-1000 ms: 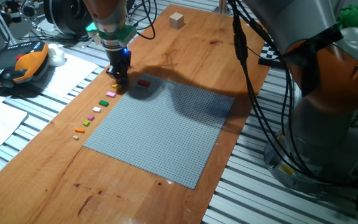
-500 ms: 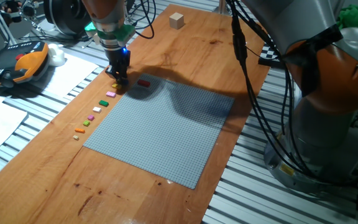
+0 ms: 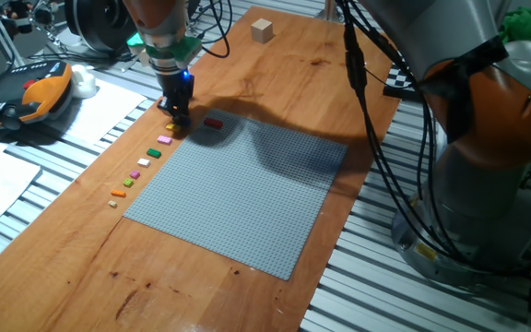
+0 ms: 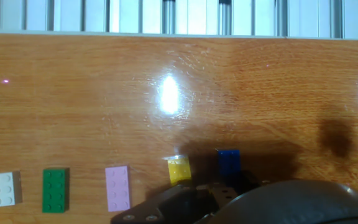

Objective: Stack small Lego blocks randomly, one at a time

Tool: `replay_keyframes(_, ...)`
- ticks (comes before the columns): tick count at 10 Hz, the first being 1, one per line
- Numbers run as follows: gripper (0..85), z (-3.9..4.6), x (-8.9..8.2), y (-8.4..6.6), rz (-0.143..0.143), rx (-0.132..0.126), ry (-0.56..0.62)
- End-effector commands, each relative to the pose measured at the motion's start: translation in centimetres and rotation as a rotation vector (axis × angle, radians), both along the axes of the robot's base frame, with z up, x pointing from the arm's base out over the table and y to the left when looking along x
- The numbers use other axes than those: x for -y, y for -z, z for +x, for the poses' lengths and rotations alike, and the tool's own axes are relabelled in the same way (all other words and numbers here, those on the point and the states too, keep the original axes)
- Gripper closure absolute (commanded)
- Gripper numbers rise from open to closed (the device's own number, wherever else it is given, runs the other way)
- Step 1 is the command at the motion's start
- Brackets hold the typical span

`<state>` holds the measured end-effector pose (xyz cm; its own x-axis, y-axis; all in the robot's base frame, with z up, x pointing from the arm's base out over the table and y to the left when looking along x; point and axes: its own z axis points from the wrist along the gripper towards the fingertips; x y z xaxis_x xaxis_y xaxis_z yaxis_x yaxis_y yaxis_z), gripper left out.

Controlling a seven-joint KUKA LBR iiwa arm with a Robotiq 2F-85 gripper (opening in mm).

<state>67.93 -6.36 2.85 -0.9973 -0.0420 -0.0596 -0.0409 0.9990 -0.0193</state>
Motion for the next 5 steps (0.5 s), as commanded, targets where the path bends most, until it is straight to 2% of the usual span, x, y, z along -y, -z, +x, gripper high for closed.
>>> replay_keyframes(1, 68.0, 0.00, 0.0, 0.0, 0.000, 0.000, -0.001)
replay_keyframes(2, 85.0, -0.01, 0.0, 0.0, 0.001, 0.001, -0.004)
replay_keyframes(4, 85.0, 0.11, -0.2, -0.5, 0.013, -0.008, -0.010)
replay_keyframes(5, 85.0, 0.18, -0.4, -1.4, 0.006, -0.011, -0.012)
